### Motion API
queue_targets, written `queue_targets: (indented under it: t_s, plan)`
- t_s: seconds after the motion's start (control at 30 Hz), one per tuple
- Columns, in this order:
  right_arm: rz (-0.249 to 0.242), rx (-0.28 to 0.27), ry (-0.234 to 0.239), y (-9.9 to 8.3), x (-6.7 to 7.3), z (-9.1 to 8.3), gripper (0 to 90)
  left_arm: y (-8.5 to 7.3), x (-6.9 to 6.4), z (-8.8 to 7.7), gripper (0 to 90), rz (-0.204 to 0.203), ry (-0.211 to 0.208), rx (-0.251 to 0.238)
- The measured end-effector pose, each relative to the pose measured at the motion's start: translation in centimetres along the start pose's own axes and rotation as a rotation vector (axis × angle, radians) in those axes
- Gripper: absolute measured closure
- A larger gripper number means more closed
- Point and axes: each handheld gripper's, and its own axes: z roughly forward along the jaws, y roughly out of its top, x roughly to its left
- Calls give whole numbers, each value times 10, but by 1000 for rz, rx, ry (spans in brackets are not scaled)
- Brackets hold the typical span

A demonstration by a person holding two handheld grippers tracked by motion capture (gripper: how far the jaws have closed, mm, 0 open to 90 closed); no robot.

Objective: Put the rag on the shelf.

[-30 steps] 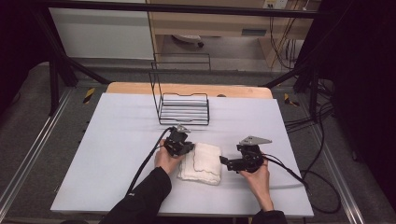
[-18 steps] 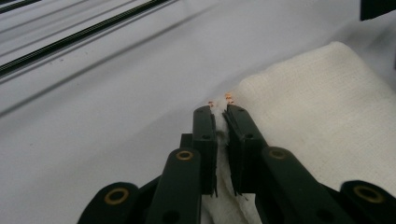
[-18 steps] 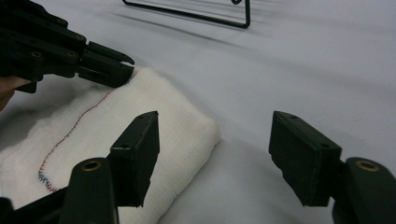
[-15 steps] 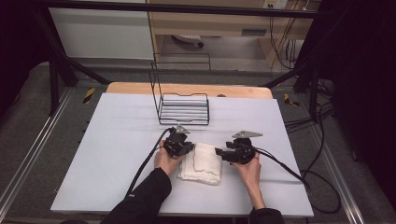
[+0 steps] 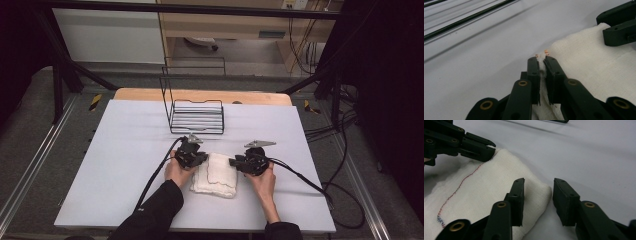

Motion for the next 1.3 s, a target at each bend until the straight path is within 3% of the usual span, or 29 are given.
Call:
queue_targets:
  t_s: [0.1,0.47,0.77,1.3]
  plan:
    - [43,16,11,0,1,1,684,0,0,0,822,2,1,2]
    - [83,23,29,0,1,2,785,0,2,0,825,-25,-9,-1]
    - [67,-8,18,0,3,-1,810,-2,4,-1,836,-69,-24,-18]
    - [21,-90,39,3,8,-17,811,-3,4,-23,840,-67,-50,-135]
